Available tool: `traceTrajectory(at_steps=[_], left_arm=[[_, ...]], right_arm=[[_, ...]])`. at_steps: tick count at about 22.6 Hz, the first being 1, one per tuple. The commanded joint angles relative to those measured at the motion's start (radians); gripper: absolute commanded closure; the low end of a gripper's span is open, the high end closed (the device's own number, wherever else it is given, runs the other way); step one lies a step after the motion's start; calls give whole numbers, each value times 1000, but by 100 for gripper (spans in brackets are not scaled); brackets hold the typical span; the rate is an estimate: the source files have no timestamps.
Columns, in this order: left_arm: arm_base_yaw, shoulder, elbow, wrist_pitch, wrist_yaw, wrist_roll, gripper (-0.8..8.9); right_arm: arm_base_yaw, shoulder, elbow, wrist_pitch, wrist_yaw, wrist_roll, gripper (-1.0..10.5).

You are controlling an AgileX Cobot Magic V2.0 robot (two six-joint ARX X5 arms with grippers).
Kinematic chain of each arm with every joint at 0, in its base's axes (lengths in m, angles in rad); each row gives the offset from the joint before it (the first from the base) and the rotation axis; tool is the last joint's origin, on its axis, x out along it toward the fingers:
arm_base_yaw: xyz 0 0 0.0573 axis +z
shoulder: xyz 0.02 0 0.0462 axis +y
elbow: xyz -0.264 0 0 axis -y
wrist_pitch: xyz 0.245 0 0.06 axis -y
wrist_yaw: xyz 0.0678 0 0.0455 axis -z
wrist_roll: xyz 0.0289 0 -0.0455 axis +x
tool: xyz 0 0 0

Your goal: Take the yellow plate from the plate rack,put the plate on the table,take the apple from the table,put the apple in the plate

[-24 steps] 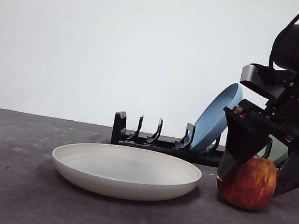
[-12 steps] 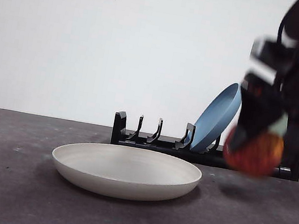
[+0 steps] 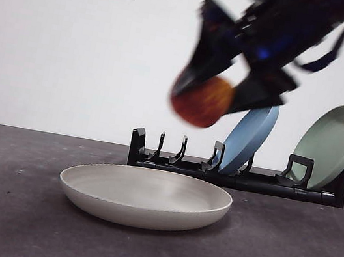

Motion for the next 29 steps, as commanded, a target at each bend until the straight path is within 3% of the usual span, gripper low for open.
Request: traceTrajectory(at_steps=[1,7,14,16,20,21,29], left_arm=[[0,0,-4,-11,1,2,527],[0,0,-4,-26,2,1,527],[0,0,-4,-28,2,1,527],[0,0,-4,-29,2,1,527],[0,0,-4,-29,2,0,527],[0,0,-4,-29,2,0,527],[0,0,-4,-43,2,0,527]], right_arm=[[35,93,2,42,45,13,960],[62,236,3,92,70,-14,960],[62,269,3,64,92,-42,942],[62,269,3,64,92,-41,837],[62,269,3,63,92,-39,397],[62,269,3,63,92,-39,353],[62,264,3,79,92,-39,344]])
